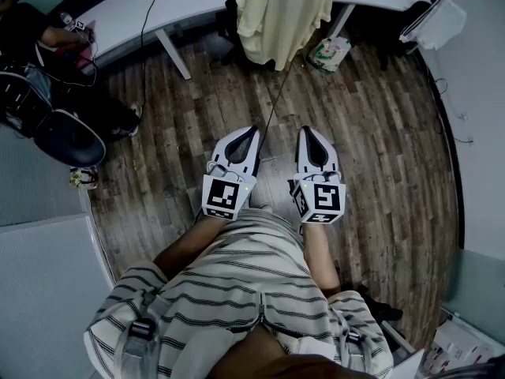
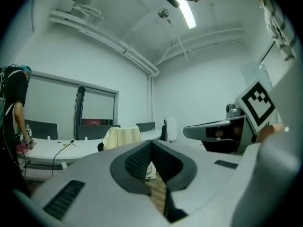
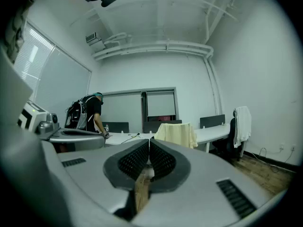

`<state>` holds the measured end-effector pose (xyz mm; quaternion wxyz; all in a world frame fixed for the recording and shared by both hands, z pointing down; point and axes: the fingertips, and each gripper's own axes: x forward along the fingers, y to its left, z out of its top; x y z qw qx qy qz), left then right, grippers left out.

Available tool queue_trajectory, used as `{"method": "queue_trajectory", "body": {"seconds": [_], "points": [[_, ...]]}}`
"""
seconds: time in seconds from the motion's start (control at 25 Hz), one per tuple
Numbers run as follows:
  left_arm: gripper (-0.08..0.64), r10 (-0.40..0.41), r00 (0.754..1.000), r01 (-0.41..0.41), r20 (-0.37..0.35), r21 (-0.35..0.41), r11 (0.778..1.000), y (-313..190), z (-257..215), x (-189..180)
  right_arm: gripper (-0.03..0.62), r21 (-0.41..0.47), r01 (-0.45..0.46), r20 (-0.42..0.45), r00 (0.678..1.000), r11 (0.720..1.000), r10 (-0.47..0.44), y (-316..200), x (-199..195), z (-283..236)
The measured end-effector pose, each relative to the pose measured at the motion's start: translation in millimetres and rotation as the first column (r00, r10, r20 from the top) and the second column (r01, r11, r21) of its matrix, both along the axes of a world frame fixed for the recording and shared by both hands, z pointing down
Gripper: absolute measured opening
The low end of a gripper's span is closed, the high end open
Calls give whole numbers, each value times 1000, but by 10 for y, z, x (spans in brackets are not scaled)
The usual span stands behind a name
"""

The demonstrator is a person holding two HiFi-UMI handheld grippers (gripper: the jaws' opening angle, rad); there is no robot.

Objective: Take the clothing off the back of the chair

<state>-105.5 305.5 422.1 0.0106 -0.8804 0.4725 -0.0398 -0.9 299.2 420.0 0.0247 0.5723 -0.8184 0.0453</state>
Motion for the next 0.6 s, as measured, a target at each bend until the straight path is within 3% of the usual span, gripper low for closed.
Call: {"method": "queue_trajectory", "body": {"seconds": [0.6], "points": [[23,3,1000,-3,3,-9,1000,-75,39,10,20,-2,2,21,1000,1000,-2,-79,20,17]]}}
